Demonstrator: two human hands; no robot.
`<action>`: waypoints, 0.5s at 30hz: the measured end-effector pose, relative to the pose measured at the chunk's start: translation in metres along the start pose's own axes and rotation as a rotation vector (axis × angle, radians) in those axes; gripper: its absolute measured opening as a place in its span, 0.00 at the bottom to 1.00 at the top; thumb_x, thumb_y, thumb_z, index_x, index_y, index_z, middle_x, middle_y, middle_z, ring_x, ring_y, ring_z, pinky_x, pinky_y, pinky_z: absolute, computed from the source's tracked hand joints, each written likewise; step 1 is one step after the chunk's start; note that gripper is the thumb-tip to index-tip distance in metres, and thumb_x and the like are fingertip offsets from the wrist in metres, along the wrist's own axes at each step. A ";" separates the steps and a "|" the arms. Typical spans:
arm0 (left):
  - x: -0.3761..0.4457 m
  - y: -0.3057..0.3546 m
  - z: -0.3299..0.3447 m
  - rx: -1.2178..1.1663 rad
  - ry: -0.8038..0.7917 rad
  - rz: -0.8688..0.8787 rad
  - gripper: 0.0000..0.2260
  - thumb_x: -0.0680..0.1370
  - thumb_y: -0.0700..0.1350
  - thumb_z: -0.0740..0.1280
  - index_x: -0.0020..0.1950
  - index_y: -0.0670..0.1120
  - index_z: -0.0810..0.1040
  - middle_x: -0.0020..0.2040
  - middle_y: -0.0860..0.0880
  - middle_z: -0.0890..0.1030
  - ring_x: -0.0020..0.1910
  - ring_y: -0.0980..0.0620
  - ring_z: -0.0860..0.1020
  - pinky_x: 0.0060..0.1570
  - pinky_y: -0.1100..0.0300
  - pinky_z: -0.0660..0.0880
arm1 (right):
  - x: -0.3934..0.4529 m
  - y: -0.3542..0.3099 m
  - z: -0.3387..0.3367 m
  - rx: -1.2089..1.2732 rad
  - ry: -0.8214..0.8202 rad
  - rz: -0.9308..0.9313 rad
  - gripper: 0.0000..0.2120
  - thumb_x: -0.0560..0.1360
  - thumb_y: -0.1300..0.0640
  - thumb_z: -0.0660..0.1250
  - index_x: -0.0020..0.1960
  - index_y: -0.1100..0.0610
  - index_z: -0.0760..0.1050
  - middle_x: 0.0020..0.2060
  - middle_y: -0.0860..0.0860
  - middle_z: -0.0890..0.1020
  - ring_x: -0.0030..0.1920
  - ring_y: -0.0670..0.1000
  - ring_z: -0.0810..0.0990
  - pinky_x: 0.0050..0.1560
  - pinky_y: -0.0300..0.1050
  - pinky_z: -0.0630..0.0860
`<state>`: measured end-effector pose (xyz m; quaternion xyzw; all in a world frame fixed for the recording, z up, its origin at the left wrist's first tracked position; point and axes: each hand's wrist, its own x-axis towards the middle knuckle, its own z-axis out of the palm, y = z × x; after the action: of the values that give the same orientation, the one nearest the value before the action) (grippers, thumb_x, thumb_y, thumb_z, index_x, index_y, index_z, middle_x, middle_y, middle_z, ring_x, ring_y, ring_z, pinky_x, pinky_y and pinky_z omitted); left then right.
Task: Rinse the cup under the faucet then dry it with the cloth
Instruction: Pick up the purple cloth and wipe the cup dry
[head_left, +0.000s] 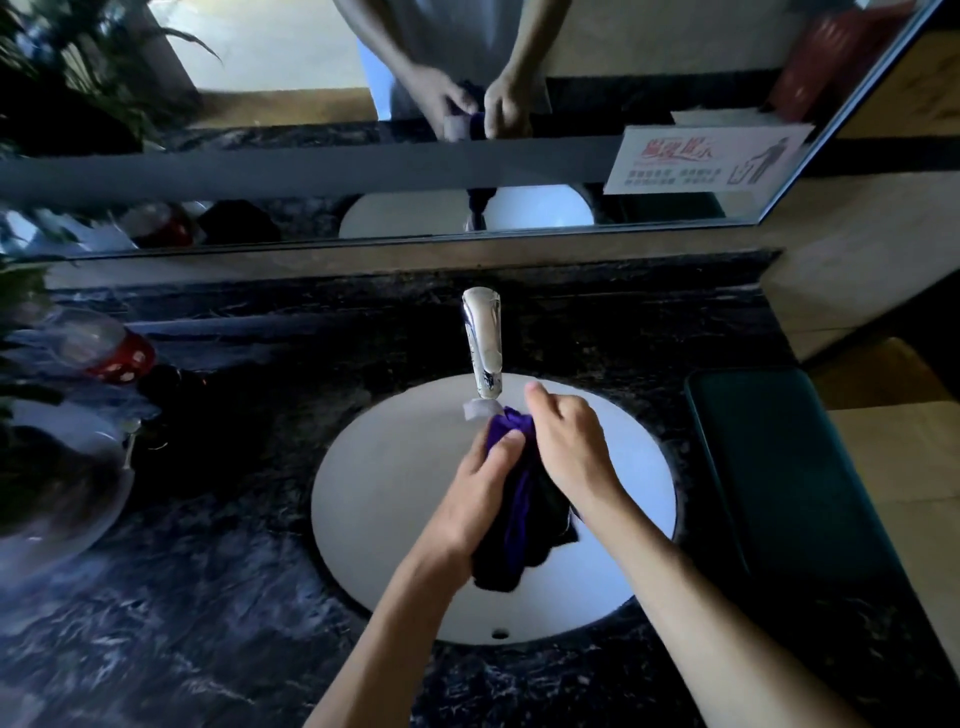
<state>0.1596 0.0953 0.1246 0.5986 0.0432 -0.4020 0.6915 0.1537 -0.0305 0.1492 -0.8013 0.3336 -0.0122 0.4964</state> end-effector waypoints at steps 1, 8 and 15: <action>0.000 0.002 0.002 -0.147 -0.003 -0.099 0.23 0.80 0.61 0.65 0.64 0.44 0.80 0.56 0.37 0.86 0.51 0.40 0.85 0.55 0.45 0.81 | -0.002 0.002 -0.001 0.162 -0.001 0.031 0.26 0.81 0.48 0.59 0.28 0.53 0.56 0.25 0.46 0.60 0.30 0.51 0.62 0.34 0.48 0.62; 0.001 0.008 0.003 -0.230 0.013 -0.195 0.25 0.82 0.62 0.63 0.60 0.41 0.83 0.49 0.36 0.87 0.42 0.42 0.86 0.47 0.49 0.80 | -0.004 0.005 -0.012 -0.073 -0.075 -0.263 0.24 0.83 0.52 0.58 0.31 0.51 0.55 0.25 0.46 0.61 0.28 0.47 0.60 0.30 0.44 0.58; 0.006 0.001 0.013 -0.035 0.034 0.074 0.21 0.81 0.61 0.60 0.58 0.46 0.81 0.46 0.38 0.85 0.45 0.39 0.83 0.54 0.39 0.81 | -0.007 -0.009 -0.006 -0.132 0.024 -0.139 0.27 0.82 0.47 0.56 0.27 0.55 0.63 0.24 0.48 0.74 0.32 0.54 0.73 0.37 0.48 0.67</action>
<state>0.1587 0.0807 0.1255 0.5946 0.0398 -0.3648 0.7154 0.1508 -0.0292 0.1616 -0.8534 0.2830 -0.0341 0.4365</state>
